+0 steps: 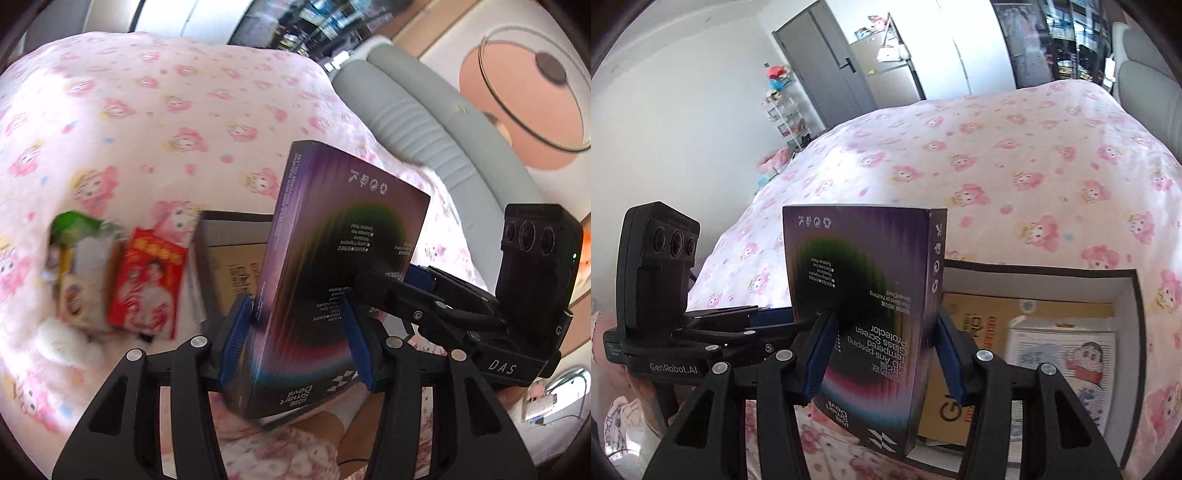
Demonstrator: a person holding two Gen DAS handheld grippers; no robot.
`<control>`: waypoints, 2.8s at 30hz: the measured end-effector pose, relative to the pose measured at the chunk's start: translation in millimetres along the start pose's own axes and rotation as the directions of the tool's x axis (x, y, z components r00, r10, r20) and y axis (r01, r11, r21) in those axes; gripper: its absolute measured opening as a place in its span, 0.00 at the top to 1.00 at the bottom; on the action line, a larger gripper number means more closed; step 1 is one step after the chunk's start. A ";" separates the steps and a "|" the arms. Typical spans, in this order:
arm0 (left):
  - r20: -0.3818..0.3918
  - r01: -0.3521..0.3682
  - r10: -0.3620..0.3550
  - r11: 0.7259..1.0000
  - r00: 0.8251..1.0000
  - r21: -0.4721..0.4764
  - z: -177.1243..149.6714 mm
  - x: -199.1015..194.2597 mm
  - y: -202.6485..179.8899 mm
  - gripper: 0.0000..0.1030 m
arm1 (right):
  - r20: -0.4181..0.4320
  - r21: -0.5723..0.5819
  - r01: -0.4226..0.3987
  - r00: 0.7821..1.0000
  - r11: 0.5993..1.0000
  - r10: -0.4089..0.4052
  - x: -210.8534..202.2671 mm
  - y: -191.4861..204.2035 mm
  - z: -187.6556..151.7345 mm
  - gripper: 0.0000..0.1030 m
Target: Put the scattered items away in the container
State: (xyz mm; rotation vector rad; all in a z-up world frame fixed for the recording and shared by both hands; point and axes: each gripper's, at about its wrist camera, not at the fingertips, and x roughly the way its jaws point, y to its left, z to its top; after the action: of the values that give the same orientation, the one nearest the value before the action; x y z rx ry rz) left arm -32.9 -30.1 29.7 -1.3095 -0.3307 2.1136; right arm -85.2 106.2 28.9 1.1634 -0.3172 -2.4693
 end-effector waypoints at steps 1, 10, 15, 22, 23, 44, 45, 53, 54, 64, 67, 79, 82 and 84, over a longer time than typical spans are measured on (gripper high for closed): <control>-0.014 -0.002 0.002 1.000 1.000 0.004 4.5 13.1 -8.5 0.50 | 0.004 0.015 0.006 1.000 1.000 -0.006 -7.8 -16.7 0.9 0.53; -0.184 0.015 -0.024 0.999 0.983 -0.051 5.7 126.0 -30.3 0.50 | -0.039 0.165 0.054 0.998 0.985 -0.048 11.8 -143.6 -19.4 0.53; -0.188 0.027 -0.040 0.997 0.981 -0.068 -2.8 138.5 -25.3 0.50 | -0.112 0.139 0.069 0.992 0.988 -0.054 31.8 -159.6 -17.3 0.53; -0.222 -0.064 0.054 0.997 0.974 -0.039 -7.5 159.2 0.4 0.54 | -0.181 0.184 0.056 0.983 0.981 -0.022 55.0 -165.0 -35.6 0.53; -0.240 -0.091 0.081 0.996 0.967 -0.027 -9.4 161.2 0.0 0.56 | -0.203 0.194 0.062 0.979 0.979 -0.021 59.6 -165.5 -38.7 0.53; -0.237 -0.068 0.050 0.995 0.970 -0.067 -24.9 156.3 -3.4 0.56 | -0.169 0.184 0.240 0.963 0.953 -0.210 42.6 -158.4 -47.3 0.55; -0.237 -0.085 0.065 0.994 0.969 -0.074 -24.9 155.5 -1.0 0.56 | -0.173 0.172 0.247 0.961 0.954 -0.217 44.7 -156.2 -47.8 0.55; -0.266 -0.148 0.126 0.987 0.956 -0.066 -27.8 160.3 -1.4 0.52 | -0.242 0.097 0.279 0.938 0.955 -0.250 61.1 -147.5 -47.2 0.55; -0.266 -0.145 0.121 0.987 0.956 -0.072 -28.1 159.7 -1.8 0.52 | -0.251 0.095 0.272 0.937 0.958 -0.241 63.8 -147.9 -48.4 0.55; -0.228 -0.109 0.084 0.989 0.970 -0.101 -32.7 143.4 -4.5 0.53 | -0.318 0.213 0.136 0.946 0.967 -0.063 85.0 -157.8 -60.9 0.57; -0.220 -0.118 0.101 0.991 0.970 -0.067 -30.3 143.5 -9.7 0.49 | -0.344 0.196 0.127 0.937 0.972 -0.053 83.6 -156.4 -63.5 0.56; -0.198 -0.116 0.114 0.993 0.973 0.004 -28.9 139.0 -30.3 0.46 | -0.046 -0.148 0.522 0.845 0.840 -0.533 24.1 -121.4 -56.0 0.56; -0.222 -0.049 0.057 0.998 0.973 0.043 -33.4 137.2 -39.1 0.48 | -0.047 -0.069 0.489 0.869 0.869 -0.493 10.1 -138.2 -47.0 0.57; -0.228 -0.046 0.065 0.995 0.971 0.085 -39.2 136.6 -48.8 0.47 | -0.044 -0.016 0.473 0.880 0.881 -0.473 -0.2 -149.5 -42.1 0.57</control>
State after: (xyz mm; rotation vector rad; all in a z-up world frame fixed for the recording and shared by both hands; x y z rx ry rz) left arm -23.3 88.6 -62.0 -1.5145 -0.1120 1.9717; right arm -89.8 238.9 -51.6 1.4349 -0.0048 -2.8438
